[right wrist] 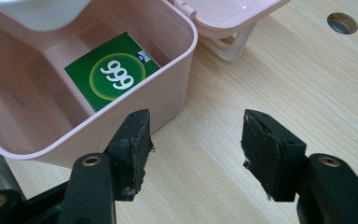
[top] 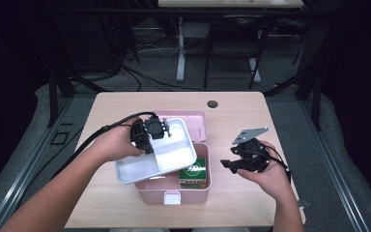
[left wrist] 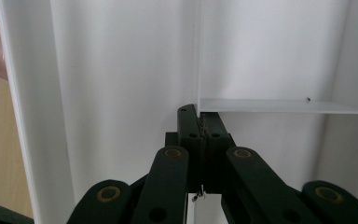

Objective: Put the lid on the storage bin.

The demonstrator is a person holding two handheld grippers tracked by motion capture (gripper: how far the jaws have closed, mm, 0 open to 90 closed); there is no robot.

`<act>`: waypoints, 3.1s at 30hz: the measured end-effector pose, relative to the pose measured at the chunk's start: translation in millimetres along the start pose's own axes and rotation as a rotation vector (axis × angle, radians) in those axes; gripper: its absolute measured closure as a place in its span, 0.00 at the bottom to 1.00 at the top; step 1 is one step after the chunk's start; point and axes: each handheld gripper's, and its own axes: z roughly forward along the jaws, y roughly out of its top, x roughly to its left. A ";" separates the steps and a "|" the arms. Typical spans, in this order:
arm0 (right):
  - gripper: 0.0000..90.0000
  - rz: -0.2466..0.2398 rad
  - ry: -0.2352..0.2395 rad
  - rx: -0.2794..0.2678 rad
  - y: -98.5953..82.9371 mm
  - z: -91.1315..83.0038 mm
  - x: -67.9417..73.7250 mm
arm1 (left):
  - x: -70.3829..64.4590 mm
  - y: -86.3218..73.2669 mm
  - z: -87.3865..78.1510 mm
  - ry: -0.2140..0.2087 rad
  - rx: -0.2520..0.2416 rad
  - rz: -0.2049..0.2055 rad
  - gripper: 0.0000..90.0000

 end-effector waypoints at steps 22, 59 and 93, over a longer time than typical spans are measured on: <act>0.46 0.014 -0.009 0.003 -1.2 1.5 -2.3 | -13.5 23.9 11.3 -0.005 -0.030 0.146 0.99; 0.46 0.025 -0.012 0.015 -2.8 5.5 -5.6 | -30.3 42.2 44.0 -0.050 0.006 0.240 0.99; 0.46 0.104 -0.080 0.002 29.0 26.7 -16.6 | -33.8 34.9 60.5 -0.045 -0.027 0.175 0.95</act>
